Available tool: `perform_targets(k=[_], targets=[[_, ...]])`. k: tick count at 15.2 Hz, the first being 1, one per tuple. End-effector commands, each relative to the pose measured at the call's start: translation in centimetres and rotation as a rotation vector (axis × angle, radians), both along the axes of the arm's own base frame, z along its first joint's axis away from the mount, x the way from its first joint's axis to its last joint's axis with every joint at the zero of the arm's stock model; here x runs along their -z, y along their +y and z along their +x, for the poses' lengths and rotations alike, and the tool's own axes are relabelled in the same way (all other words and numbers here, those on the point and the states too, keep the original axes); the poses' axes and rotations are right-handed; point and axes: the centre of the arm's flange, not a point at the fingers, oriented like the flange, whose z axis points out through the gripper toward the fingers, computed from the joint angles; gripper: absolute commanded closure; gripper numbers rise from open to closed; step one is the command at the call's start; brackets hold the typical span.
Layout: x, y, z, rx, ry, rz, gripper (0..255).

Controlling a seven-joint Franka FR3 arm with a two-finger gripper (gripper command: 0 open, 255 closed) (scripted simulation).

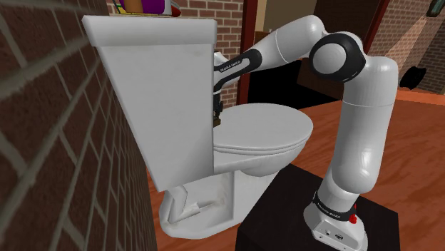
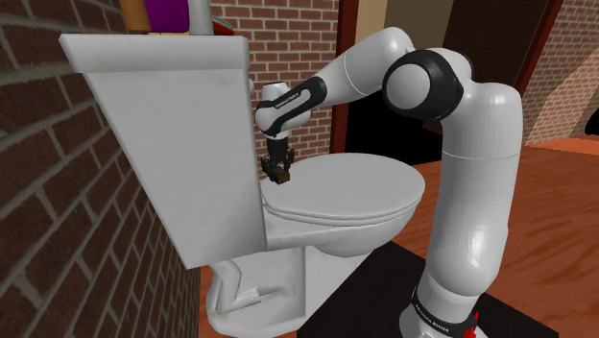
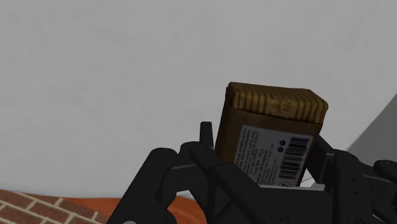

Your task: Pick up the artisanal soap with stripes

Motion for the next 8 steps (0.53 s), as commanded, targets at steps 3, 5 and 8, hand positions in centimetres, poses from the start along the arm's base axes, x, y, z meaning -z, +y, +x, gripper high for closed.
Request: perform_targets(k=[3, 5, 8], targets=[[-0.5, -0.1, -0.1, 0.0, 0.001, 0.0, 255], [-1.6, -0.1, -0.1, 0.0, 0.001, 0.0, 255], [-3.2, -0.1, -0.1, 0.0, 0.001, 0.0, 255]])
